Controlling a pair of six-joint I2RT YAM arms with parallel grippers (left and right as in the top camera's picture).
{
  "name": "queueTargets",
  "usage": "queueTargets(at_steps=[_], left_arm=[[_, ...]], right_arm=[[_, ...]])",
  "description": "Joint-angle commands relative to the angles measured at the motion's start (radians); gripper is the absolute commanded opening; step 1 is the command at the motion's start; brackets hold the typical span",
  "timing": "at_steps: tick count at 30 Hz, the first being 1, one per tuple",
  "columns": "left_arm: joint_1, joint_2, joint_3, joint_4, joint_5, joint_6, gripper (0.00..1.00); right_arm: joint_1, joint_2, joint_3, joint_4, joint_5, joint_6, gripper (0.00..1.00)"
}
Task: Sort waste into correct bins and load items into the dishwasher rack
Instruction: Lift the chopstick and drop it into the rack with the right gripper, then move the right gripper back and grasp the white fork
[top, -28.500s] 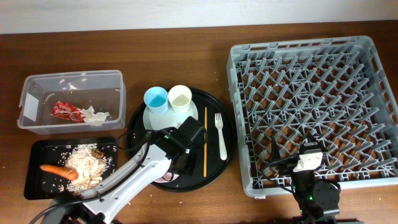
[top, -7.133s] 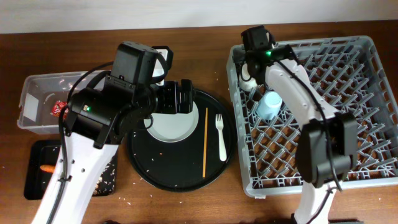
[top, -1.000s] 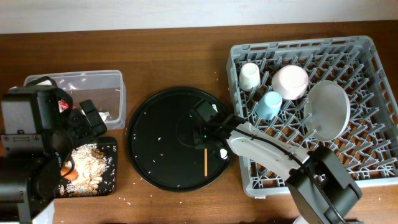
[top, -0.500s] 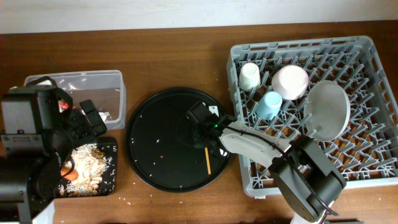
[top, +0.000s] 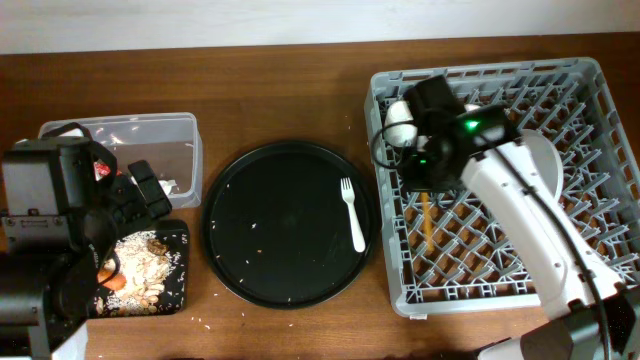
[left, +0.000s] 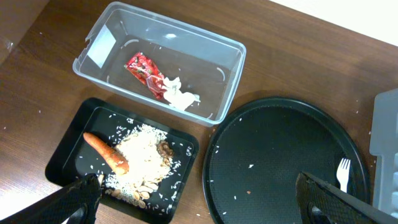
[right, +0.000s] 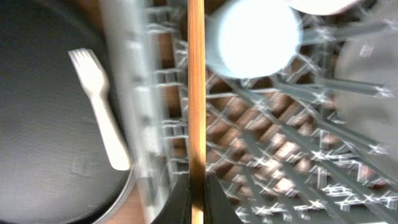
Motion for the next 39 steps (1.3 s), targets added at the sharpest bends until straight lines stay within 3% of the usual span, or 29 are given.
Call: queueTargets(at_steps=[1,4,8,14,20,32,37,39], left_arm=[[0.005,0.002,0.008,0.002,-0.010,0.012,0.99],[0.005,0.002,0.008,0.002,-0.011,0.012,0.99],[0.005,0.002,0.008,0.002,-0.010,0.012,0.99],[0.005,0.002,0.008,0.002,-0.010,0.012,0.99],[0.005,0.002,0.008,0.002,-0.010,0.011,0.99],[0.005,0.002,0.008,0.002,-0.010,0.012,0.99],[0.005,0.002,0.008,0.002,-0.010,0.012,0.99],[0.005,0.002,0.008,0.002,-0.010,0.012,0.99]], right_arm=[[-0.093,-0.020,0.008,-0.042,0.009,-0.087,0.04],[-0.148,-0.018,0.006,-0.055,-0.006,-0.134,0.04],[-0.138,-0.014,0.004,-0.049,-0.192,-0.134,0.04],[-0.012,-0.014,-0.197,0.157,-0.203,-0.133,0.04],[-0.007,-0.014,-0.294,0.307,-0.203,-0.106,0.04],[-0.007,-0.012,-0.296,0.362,-0.202,-0.107,0.05],[-0.007,-0.012,-0.296,0.373,-0.202,-0.107,0.27],[-0.009,-0.013,-0.291,0.376,-0.202,-0.107,0.30]])
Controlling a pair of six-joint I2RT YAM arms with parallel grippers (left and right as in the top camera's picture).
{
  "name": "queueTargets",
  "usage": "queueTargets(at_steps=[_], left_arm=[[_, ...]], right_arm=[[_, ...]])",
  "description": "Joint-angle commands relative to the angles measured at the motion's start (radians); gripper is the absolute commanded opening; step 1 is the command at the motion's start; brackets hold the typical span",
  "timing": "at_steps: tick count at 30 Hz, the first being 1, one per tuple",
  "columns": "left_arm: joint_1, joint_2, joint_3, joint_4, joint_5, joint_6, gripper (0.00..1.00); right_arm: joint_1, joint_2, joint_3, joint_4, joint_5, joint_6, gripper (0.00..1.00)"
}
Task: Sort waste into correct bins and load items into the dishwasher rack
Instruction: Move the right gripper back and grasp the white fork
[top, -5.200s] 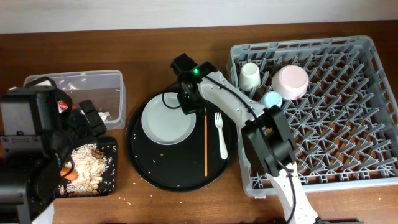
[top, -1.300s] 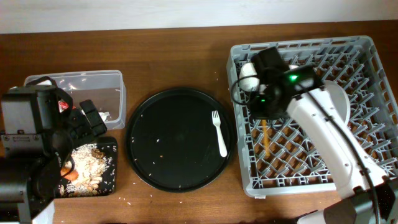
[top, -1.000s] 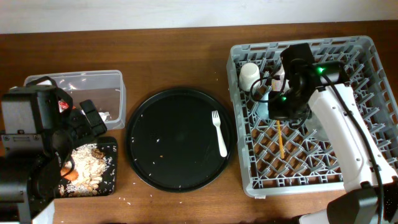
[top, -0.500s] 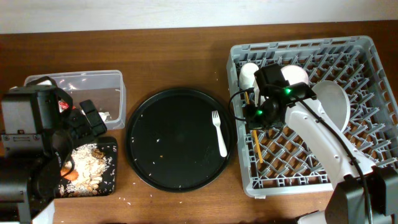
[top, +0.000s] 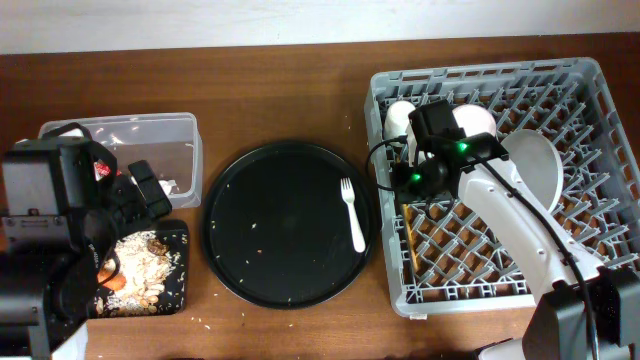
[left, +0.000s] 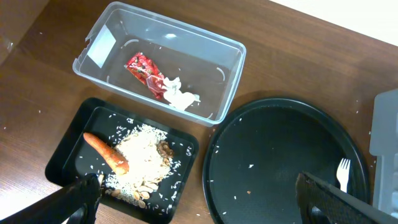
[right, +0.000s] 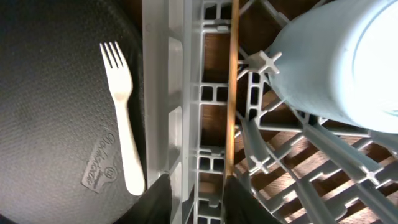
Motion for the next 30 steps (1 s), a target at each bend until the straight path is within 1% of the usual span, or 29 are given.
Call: queueTargets(at_steps=[1,2,3,4,5,7,9,10,11,12,13,14,15,20,24,26,30], left_arm=[[0.005,0.002,0.008,0.002,-0.010,0.012,0.99],[0.005,0.002,0.008,0.002,-0.011,0.012,0.99],[0.005,0.002,0.008,0.002,-0.010,0.012,0.99],[0.005,0.002,0.008,0.002,-0.011,0.012,0.99],[0.005,0.002,0.008,0.002,-0.010,0.012,0.99],[0.005,0.002,0.008,0.002,-0.010,0.012,0.99],[0.005,0.002,0.008,0.002,-0.010,0.012,0.99],[0.005,0.002,0.008,0.002,-0.010,0.012,0.99],[0.005,0.002,0.008,0.002,-0.010,0.012,0.99],[0.005,0.002,0.008,0.002,-0.010,0.012,0.99],[0.005,0.002,0.008,0.002,-0.010,0.012,0.99],[0.005,0.002,0.008,0.002,-0.010,0.011,0.99],[0.005,0.002,0.008,0.002,-0.010,0.012,0.99],[0.005,0.002,0.008,0.002,-0.010,0.012,0.99],[0.005,0.002,0.008,0.002,-0.010,0.012,0.99],[0.005,0.002,0.008,0.002,-0.010,0.012,0.99],[0.005,0.002,0.008,0.002,-0.010,0.012,0.99]], right_arm=[[0.005,-0.010,0.031,-0.010,-0.014,0.007,0.30],[0.006,-0.015,0.085,-0.038,-0.054,0.007,0.30],[0.011,-0.021,0.167,-0.080,-0.136,0.007,0.30],[0.048,-0.021,0.233,-0.111,-0.150,0.007,0.30],[0.104,-0.021,0.242,-0.104,-0.138,0.008,0.30],[0.213,0.001,0.231,-0.102,0.031,0.087,0.30],[0.331,0.055,0.225,-0.083,0.142,0.146,0.30],[0.378,0.100,0.225,-0.060,0.222,0.147,0.30],[0.394,0.131,0.225,-0.053,0.269,0.171,0.31],[0.399,0.172,0.225,-0.050,0.311,0.192,0.30],[0.396,0.211,0.225,-0.043,0.311,0.192,0.31],[0.385,0.264,0.225,-0.040,0.308,0.249,0.30],[0.383,0.293,0.225,-0.032,0.308,0.271,0.30],[0.378,0.378,0.225,0.034,0.311,0.278,0.30],[0.332,0.387,0.221,0.021,0.306,0.289,0.30],[0.331,0.387,0.216,0.019,0.304,0.289,0.31],[0.331,0.387,0.145,0.077,0.302,0.297,0.31]])
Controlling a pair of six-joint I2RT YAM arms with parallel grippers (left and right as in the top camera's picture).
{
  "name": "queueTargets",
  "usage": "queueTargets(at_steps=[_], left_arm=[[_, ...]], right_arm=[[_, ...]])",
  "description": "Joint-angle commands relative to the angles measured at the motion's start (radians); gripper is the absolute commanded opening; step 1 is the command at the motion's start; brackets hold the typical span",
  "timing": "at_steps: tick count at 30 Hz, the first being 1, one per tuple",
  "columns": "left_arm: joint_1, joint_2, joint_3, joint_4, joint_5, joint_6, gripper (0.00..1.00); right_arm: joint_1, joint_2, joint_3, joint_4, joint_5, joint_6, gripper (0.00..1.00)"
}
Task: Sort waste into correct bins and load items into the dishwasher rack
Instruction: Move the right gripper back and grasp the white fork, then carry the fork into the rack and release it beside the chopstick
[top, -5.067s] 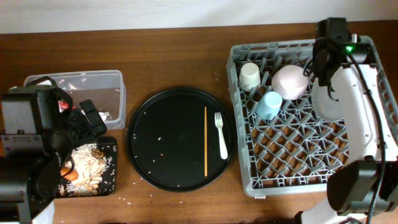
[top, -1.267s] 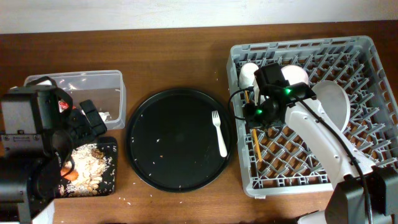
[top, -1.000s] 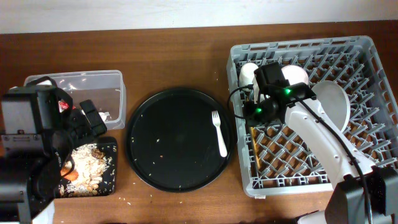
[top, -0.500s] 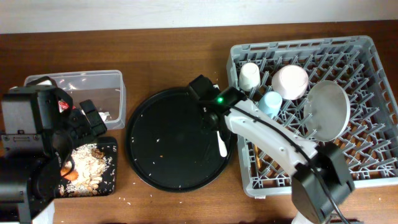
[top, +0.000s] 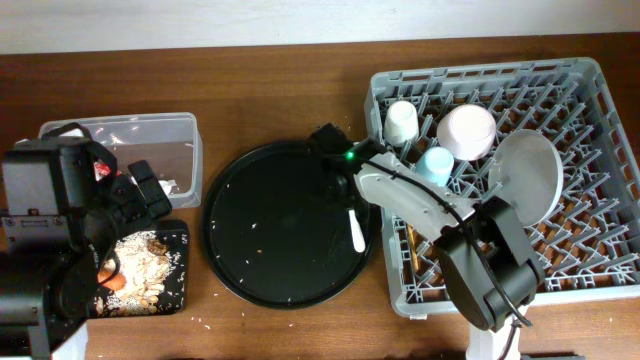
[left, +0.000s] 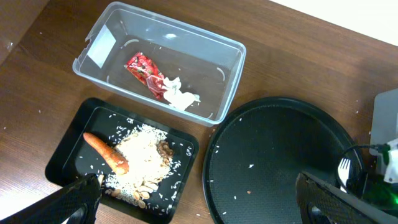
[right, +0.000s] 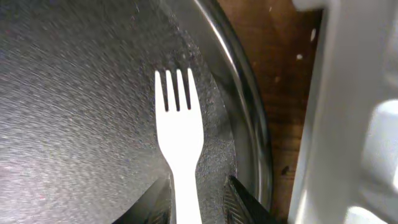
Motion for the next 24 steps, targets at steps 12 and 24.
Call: queueTargets(at_steps=[12,24], left_arm=[[0.005,0.002,0.008,0.002,-0.010,0.012,0.99],[0.005,0.002,0.008,0.002,-0.010,0.012,0.99]], right_arm=[[-0.001,0.008,-0.178,0.227,-0.052,0.039,0.09],[-0.002,-0.065,0.116,-0.065,-0.089,0.030,0.04]])
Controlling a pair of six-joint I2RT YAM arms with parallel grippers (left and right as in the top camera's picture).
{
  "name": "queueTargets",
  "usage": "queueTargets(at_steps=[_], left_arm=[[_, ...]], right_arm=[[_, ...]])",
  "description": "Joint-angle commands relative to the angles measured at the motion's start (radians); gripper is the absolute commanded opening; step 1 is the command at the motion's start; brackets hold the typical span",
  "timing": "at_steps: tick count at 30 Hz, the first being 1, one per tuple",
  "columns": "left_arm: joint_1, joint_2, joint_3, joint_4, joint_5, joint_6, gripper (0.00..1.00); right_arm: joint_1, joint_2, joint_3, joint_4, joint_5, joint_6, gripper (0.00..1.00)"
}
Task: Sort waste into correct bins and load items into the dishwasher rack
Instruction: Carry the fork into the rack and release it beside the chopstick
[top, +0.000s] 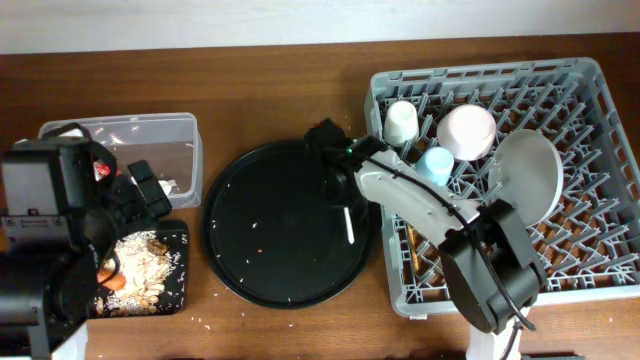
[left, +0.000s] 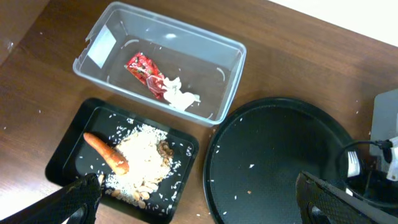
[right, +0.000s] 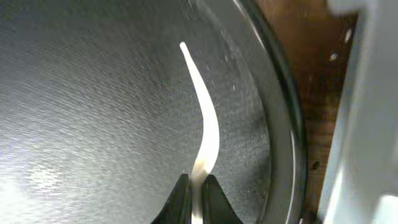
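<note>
My right gripper (right: 198, 186) is shut on the handle of a white plastic fork (right: 208, 124), which is turned on edge over the right side of the round black tray (top: 260, 240). The overhead view shows the gripper (top: 335, 185) low over the tray, with the fork (top: 347, 222) sticking out toward the front. The grey dishwasher rack (top: 480, 72) stands to the right. My left gripper (left: 196, 190) hangs open high above the bins, holding nothing.
The rack holds a white cup (top: 402, 122), a blue cup (top: 435, 162), a pink bowl (top: 467, 128), a grey plate (top: 527, 175) and a wooden chopstick (top: 410, 245). At the left, a clear bin (left: 233, 74) holds a red wrapper (left: 144, 68). A black food tray (left: 62, 155) carries rice and a carrot (left: 106, 151).
My right gripper stood open around the fork lying flat on the tray. It is now shut on the fork's handle, and the fork has turned on edge. The left arm has not moved.
My right gripper first held a wooden chopstick over the rack. Then the chopstick lay in the rack with the gripper open above it. After that the gripper was open over the fork on the black tray, and now it grips the fork.
</note>
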Motion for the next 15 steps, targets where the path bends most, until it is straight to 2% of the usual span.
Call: queueTargets(at_steps=[1,5,9,11,15], left_arm=[[0.005,0.002,0.008,0.000,-0.010,0.012,0.99],[0.005,0.002,0.008,0.000,-0.010,0.011,0.99],[0.005,0.002,0.008,0.000,-0.010,0.012,0.99],[0.005,0.002,0.008,0.000,-0.010,0.012,0.99],[0.005,0.002,0.008,0.000,-0.010,0.012,0.99]], right_arm=[[-0.007,-0.080,0.076,-0.068,0.001,-0.042,0.04],[-0.091,-0.231,0.159,-0.220,0.005,-0.096,0.04],[-0.196,-0.252,0.139,-0.327,0.008,-0.152,0.04],[-0.227,-0.252,0.076,-0.309,0.010,-0.154,0.04],[-0.227,-0.241,-0.090,-0.146,0.018,-0.154,0.04]])
